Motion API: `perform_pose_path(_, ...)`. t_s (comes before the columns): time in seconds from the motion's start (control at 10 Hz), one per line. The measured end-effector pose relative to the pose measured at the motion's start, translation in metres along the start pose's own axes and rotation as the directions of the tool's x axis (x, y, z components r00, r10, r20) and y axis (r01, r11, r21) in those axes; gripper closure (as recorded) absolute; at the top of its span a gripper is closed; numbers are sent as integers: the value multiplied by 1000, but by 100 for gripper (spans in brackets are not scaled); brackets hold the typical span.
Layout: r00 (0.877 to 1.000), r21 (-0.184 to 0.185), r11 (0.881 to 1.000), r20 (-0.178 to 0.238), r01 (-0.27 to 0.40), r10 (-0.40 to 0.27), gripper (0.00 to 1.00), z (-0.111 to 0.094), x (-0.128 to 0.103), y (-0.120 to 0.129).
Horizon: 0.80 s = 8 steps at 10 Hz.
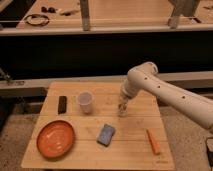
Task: Knock the bottle over
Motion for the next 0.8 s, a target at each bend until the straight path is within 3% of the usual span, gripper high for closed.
perform_pose_path(0.8,1000,6,1000,11,-17,17,82,-1,-1,-2)
